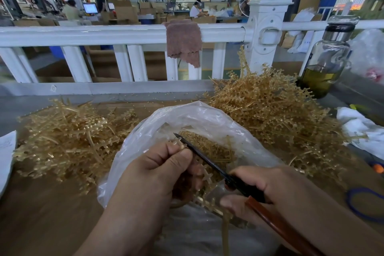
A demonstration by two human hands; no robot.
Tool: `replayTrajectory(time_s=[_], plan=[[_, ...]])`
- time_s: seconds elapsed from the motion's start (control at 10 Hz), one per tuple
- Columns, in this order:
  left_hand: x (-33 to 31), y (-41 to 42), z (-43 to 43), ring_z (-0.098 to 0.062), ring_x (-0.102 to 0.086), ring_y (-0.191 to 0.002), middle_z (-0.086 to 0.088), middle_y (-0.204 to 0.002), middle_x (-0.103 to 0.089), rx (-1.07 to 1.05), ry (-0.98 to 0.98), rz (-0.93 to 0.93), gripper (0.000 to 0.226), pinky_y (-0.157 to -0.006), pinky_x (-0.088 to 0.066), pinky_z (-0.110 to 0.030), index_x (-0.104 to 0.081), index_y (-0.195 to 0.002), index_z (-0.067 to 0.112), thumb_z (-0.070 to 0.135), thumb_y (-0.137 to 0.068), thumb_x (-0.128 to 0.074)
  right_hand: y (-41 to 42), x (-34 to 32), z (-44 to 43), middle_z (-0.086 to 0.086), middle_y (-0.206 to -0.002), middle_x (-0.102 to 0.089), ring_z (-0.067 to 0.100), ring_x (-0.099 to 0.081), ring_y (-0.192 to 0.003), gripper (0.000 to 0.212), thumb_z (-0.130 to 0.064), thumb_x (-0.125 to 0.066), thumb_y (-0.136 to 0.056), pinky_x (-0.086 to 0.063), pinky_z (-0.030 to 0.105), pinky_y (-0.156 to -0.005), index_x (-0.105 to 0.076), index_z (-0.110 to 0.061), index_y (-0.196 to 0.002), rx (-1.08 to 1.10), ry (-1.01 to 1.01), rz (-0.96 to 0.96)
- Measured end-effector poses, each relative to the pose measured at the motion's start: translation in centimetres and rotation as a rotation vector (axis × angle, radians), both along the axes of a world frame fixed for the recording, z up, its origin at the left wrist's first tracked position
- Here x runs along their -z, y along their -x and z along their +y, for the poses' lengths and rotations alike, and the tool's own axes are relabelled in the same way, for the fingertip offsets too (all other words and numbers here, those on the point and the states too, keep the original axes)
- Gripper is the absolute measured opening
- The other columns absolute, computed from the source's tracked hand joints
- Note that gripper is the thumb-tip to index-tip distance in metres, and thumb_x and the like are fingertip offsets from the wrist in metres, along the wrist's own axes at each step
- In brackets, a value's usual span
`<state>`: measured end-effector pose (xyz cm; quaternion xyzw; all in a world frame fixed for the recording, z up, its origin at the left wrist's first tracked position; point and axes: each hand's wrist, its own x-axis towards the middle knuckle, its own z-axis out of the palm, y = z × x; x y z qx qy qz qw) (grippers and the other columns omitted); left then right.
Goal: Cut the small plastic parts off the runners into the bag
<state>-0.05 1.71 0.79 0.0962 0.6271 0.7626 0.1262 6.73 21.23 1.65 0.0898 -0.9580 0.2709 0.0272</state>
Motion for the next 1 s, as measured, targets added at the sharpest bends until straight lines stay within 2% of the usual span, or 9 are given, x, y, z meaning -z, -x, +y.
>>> replayTrajectory(time_s=[0.2,0.3,0.4,0.5,0.6,0.7,0.8,0.9,1.0], plan=[[0.3,0.5,-0.5,-0.023,-0.066,-0.056,-0.019,-0.07,-0.071,-0.027,-0.03,-0.001,0.018,-0.047,-0.053,-0.025,-0.071,-0.062,0.015,0.032,-0.06,-0.073,0.1,-0.2,0.6,-0.023,-0.081,-0.065,-0.007,-0.061,-0.068,0.058,-0.083,-0.06,-0.067,-0.047,0.012,-0.062,-0.06,-0.038,-0.104,0.095,0.044,-0.054],[0.2,0.8,-1.1,-0.027,-0.069,-0.063,-0.021,-0.073,-0.071,-0.084,-0.042,0.059,0.025,-0.05,-0.054,-0.026,-0.07,-0.063,0.013,0.037,-0.06,-0.075,0.0,-0.5,0.6,-0.04,-0.1,-0.059,-0.016,-0.057,-0.09,0.058,-0.074,-0.062,-0.065,-0.052,0.016,-0.072,-0.04,-0.059,-0.116,0.189,0.005,0.004],[0.2,1.5,-1.9,-0.029,-0.074,-0.068,-0.02,-0.077,-0.074,-0.226,-0.095,0.134,0.021,-0.052,-0.056,-0.028,-0.07,-0.066,0.015,0.035,-0.069,-0.074,0.1,-0.1,1.0,-0.03,-0.088,-0.063,-0.015,-0.051,-0.095,0.041,-0.053,-0.061,-0.081,-0.046,0.011,-0.075,-0.038,-0.055,-0.116,0.22,-0.1,0.096],[0.1,2.2,-2.5,-0.028,-0.077,-0.077,-0.011,-0.083,-0.078,-0.358,-0.025,0.24,0.021,-0.049,-0.054,-0.023,-0.068,-0.07,0.02,0.037,-0.083,-0.07,0.3,0.2,1.2,-0.026,-0.092,-0.061,-0.001,-0.056,-0.092,0.041,-0.049,-0.057,-0.084,-0.043,0.015,-0.069,-0.042,-0.048,-0.123,0.207,-0.247,0.105],[0.3,2.2,-2.9,-0.023,-0.078,-0.084,-0.002,-0.09,-0.079,-0.454,0.101,0.32,0.019,-0.062,-0.06,-0.031,-0.069,-0.079,0.021,0.039,-0.086,-0.074,0.4,0.8,1.3,-0.022,-0.112,-0.064,0.001,-0.06,-0.101,0.056,-0.049,-0.058,-0.088,-0.043,0.015,-0.074,-0.035,-0.049,-0.139,0.212,-0.376,0.119],[0.6,1.8,-2.9,0.005,-0.069,-0.083,0.021,-0.09,-0.074,-0.493,0.465,0.476,0.013,-0.072,-0.051,-0.023,-0.07,-0.097,0.039,0.048,-0.088,-0.072,0.2,1.0,1.2,-0.023,-0.118,-0.063,0.001,-0.061,-0.105,0.057,-0.057,-0.048,-0.088,-0.049,0.023,-0.079,-0.025,-0.049,-0.139,0.244,-0.487,0.116],[0.9,1.2,-2.3,0.02,-0.057,-0.096,0.026,-0.102,-0.069,-0.446,0.638,0.536,0.034,-0.066,-0.038,-0.005,-0.063,-0.117,0.045,0.051,-0.083,-0.066,0.0,0.9,1.2,-0.022,-0.114,-0.065,0.005,-0.063,-0.102,0.052,-0.063,-0.042,-0.086,-0.05,0.026,-0.076,-0.03,-0.051,-0.136,0.287,-0.534,0.125],[0.5,0.4,-1.9,0.009,-0.058,-0.101,0.03,-0.117,-0.06,-0.464,0.719,0.756,0.026,-0.07,-0.038,-0.005,-0.063,-0.114,0.043,0.055,-0.092,-0.061,-0.1,0.7,1.3,-0.016,-0.099,-0.061,0.006,-0.061,-0.094,0.041,-0.068,-0.036,-0.087,-0.05,0.028,-0.073,-0.05,-0.044,-0.118,0.345,-0.566,0.136],[0.2,-0.1,-1.7,0.0,-0.055,-0.102,0.017,-0.121,-0.062,-0.514,0.74,0.948,0.032,-0.071,-0.042,-0.018,-0.069,-0.112,0.026,0.045,-0.09,-0.056,-0.2,-0.2,1.2,-0.017,-0.092,-0.054,0.005,-0.057,-0.088,0.046,-0.072,-0.025,-0.082,-0.05,0.029,-0.076,-0.054,-0.043,-0.102,0.41,-0.465,0.244]])
